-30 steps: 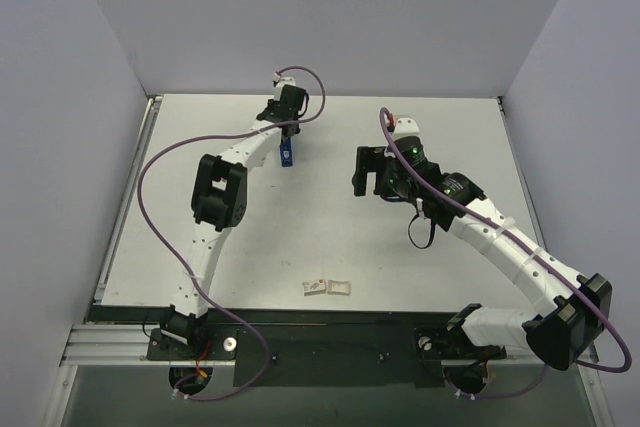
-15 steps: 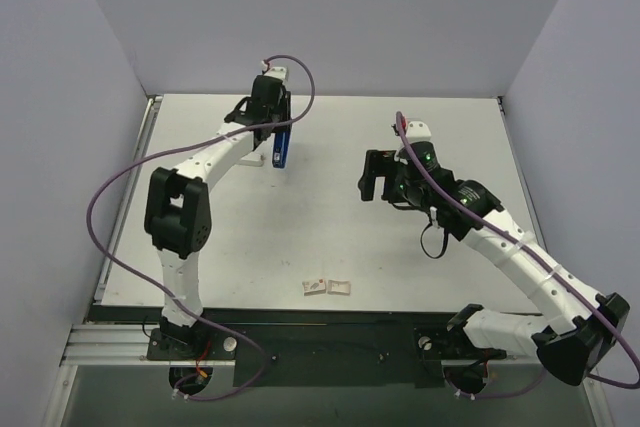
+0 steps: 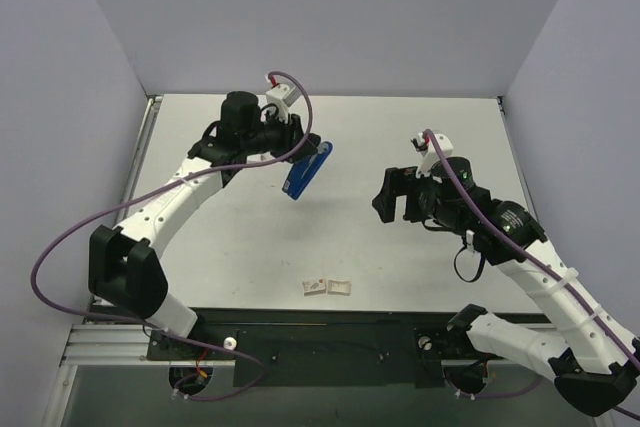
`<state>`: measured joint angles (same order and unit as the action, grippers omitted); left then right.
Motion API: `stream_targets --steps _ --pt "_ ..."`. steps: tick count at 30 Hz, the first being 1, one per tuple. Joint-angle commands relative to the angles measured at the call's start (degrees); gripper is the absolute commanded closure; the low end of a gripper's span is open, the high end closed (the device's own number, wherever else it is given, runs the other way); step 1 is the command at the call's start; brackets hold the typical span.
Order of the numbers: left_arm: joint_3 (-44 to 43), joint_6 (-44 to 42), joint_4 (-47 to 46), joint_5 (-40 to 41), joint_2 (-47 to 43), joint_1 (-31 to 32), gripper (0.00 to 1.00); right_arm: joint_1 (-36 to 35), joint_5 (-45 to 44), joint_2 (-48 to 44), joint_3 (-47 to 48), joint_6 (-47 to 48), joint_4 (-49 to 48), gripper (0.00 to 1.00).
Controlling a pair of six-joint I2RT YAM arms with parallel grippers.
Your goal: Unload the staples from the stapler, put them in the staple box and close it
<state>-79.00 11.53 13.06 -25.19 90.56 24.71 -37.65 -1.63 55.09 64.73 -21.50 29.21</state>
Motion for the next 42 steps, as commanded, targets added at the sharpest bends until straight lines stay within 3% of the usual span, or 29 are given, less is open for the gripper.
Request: stream_targets --steps 1,10,19,28,42 --pt "2.01 -0.19 -5.32 -18.46 -8.12 1.83 1.00 -0.58 7.16 -1.30 3.82 1.63 4.62 0.16" --pt "9.30 2.18 -6.29 -33.86 -18.49 6.04 1.00 -1.29 22.89 -1.75 10.15 9.79 6.64 0.18" --pt "13.87 2.35 -6.81 -38.17 -24.03 12.11 1.00 -3.22 38.26 1.33 16.83 14.64 7.17 0.21" --pt "15.98 2.27 -6.20 -38.35 -26.75 13.79 1.00 -6.12 43.81 5.46 19.20 16.92 6.82 0.30" --pt "17.48 3.76 -8.40 -39.50 -28.60 13.79 1.00 -8.23 45.57 8.80 17.71 18.86 5.68 0.37"
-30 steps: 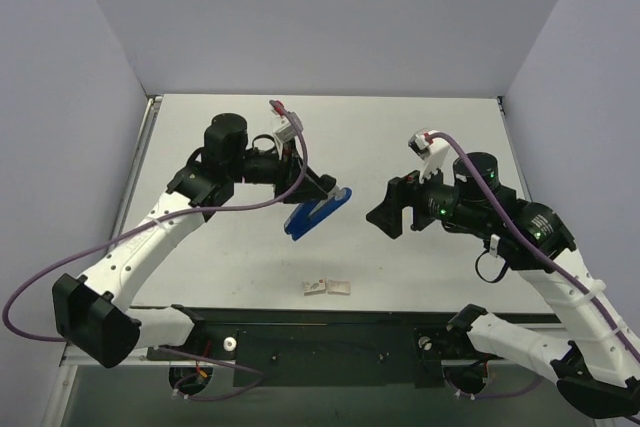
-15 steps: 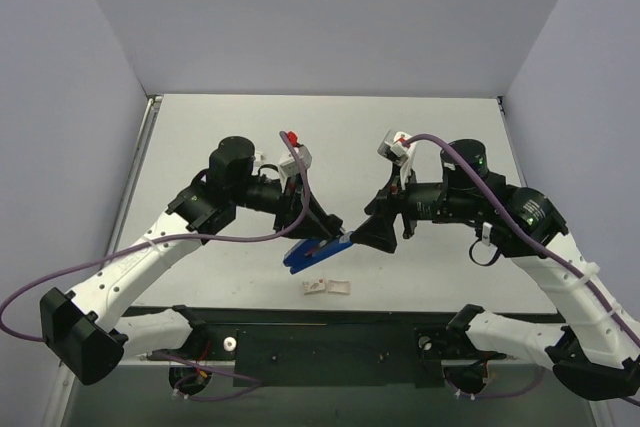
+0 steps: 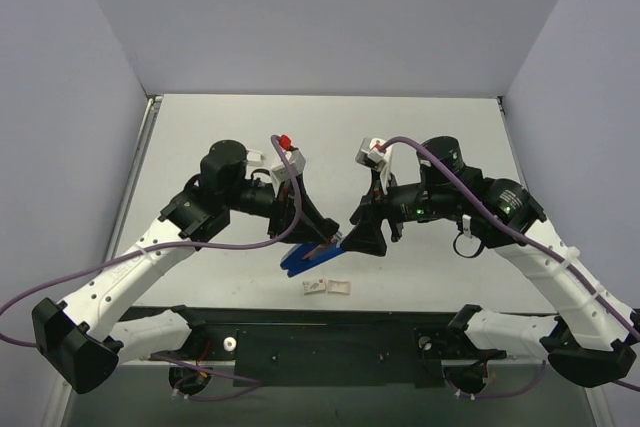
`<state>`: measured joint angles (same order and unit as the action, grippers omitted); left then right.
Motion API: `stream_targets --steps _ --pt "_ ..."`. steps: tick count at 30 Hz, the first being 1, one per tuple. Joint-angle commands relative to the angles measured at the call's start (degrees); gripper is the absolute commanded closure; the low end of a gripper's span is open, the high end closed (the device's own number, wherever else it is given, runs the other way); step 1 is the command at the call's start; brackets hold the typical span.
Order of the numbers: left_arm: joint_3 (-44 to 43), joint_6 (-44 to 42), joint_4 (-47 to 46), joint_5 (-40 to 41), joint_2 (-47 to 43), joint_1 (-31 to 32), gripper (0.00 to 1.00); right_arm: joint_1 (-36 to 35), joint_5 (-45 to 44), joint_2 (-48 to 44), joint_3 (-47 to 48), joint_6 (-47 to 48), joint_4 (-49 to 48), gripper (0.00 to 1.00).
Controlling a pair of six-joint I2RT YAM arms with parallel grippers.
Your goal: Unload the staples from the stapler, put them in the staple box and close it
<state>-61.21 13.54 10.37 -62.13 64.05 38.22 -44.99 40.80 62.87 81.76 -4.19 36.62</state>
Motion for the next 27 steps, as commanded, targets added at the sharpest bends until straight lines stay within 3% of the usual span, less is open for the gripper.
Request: stream_targets --steps 1,12,27 --pt "-0.31 1.75 -5.71 -2.73 -2.09 0.28 1.00 -0.89 3.32 1.37 0.60 1.72 -1.82 0.38" --pt "1.36 5.79 -11.58 -3.44 -2.53 0.28 1.00 -2.29 4.20 1.55 -1.25 1.90 -3.66 0.51" --pt "2.24 8.78 -15.38 -4.93 -4.02 0.28 1.00 -3.35 3.85 2.52 -2.57 1.29 -6.12 0.57"
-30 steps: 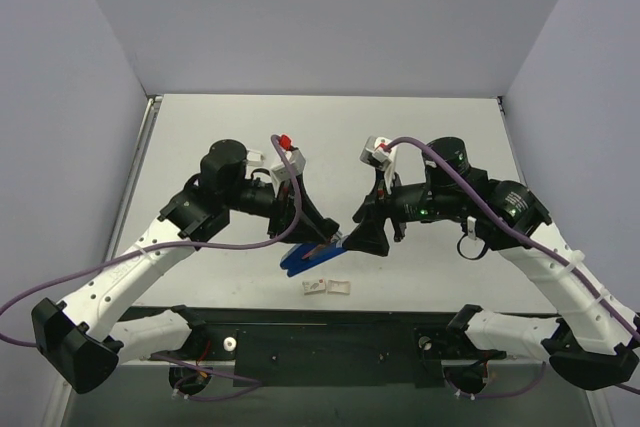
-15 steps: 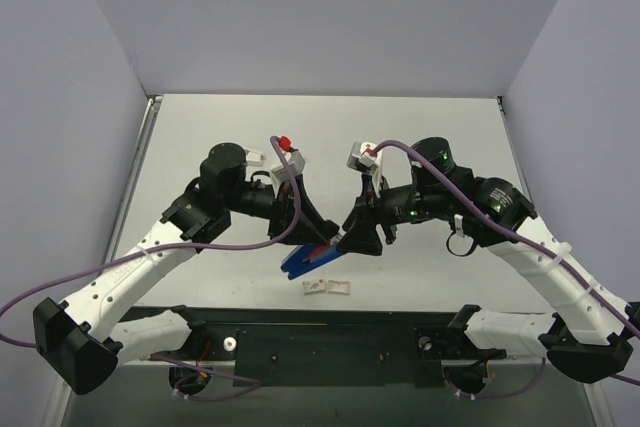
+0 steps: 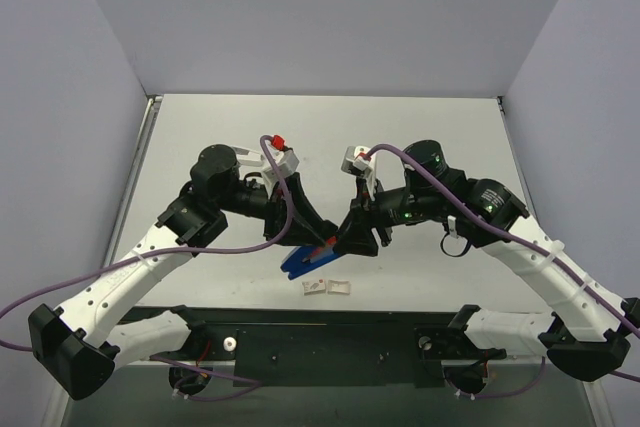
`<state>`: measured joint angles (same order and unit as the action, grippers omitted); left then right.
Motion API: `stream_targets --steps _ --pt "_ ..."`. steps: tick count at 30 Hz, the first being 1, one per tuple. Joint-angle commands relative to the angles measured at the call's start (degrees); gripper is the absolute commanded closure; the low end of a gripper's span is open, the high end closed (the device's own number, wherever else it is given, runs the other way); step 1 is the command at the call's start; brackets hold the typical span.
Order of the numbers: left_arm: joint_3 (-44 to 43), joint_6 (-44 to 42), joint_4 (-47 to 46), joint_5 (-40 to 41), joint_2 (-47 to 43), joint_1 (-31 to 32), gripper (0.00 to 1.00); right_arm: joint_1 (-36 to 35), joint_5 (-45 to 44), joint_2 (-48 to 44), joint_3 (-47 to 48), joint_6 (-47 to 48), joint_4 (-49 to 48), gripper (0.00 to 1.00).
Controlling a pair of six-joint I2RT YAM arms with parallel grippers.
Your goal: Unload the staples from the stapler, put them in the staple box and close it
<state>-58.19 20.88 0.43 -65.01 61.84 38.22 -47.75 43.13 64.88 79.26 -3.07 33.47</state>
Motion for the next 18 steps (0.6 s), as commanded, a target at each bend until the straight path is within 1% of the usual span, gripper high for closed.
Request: stream_targets --steps 1,8,13,14,15,17,18 --pt "-0.69 1.44 -5.44 -2.22 -1.90 0.28 1.00 -0.68 1.25 0.51 -0.07 0.17 -3.15 0.57" --pt "-0.52 1.88 -5.96 -2.40 -1.73 0.28 1.00 -0.86 0.81 0.25 -0.34 -0.44 -4.91 0.62" --pt "-0.25 2.84 -7.10 -2.31 -1.64 0.28 1.00 -1.21 1.07 -0.46 -1.74 -0.71 -5.88 0.64" --pt "-0.08 3.19 -7.37 -2.40 -1.64 0.28 1.00 -1.21 1.07 -0.55 -2.01 -0.71 -6.05 0.66" --pt "0.01 3.63 -7.98 -2.31 -1.47 0.28 1.00 -1.30 1.07 -0.72 -2.18 -0.71 -6.05 0.68" --pt "0.10 4.34 -8.60 -2.31 -1.38 0.28 1.00 -1.38 1.34 -1.16 -2.80 -0.80 -6.40 0.82" --pt "0.10 4.43 -8.86 -2.31 -1.20 0.28 1.00 -1.56 1.25 -1.51 -3.32 -0.80 -6.49 0.96"
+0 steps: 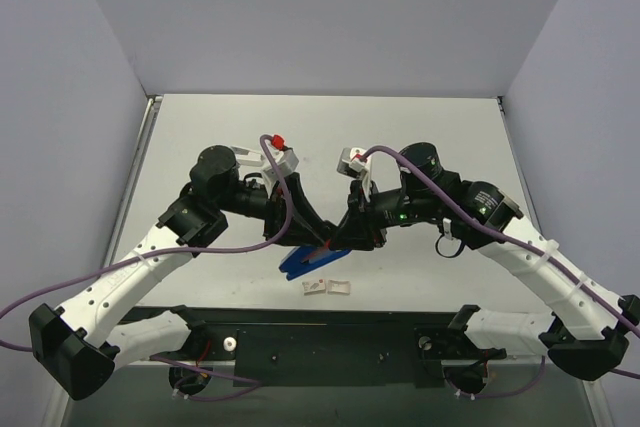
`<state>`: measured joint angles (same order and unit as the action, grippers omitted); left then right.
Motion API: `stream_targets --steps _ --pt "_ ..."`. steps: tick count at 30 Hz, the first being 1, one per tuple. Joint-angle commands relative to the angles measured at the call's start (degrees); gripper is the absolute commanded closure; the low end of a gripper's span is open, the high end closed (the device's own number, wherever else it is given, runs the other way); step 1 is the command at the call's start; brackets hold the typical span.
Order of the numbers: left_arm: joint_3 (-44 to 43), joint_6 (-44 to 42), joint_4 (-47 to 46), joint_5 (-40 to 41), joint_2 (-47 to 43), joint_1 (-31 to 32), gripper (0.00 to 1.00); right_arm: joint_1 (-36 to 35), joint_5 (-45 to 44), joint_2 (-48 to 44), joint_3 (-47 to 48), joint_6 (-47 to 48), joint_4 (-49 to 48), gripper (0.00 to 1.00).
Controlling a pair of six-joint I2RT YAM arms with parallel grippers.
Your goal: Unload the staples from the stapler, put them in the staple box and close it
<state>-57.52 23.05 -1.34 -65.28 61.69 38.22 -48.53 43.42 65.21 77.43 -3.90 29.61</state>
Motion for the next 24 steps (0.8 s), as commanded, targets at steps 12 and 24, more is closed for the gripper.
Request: stream_targets --steps 12,24 --pt "-0.93 3.23 -7.71 2.52 -3.15 0.19 1.00 -1.12 -2.11 -13.61 -18.27 -5.76 -10.70 1.00" --pt "-1.90 2.09 -5.08 5.95 -1.84 0.19 1.00 -0.95 -11.85 -13.70 -15.73 -5.07 -8.70 0.82"
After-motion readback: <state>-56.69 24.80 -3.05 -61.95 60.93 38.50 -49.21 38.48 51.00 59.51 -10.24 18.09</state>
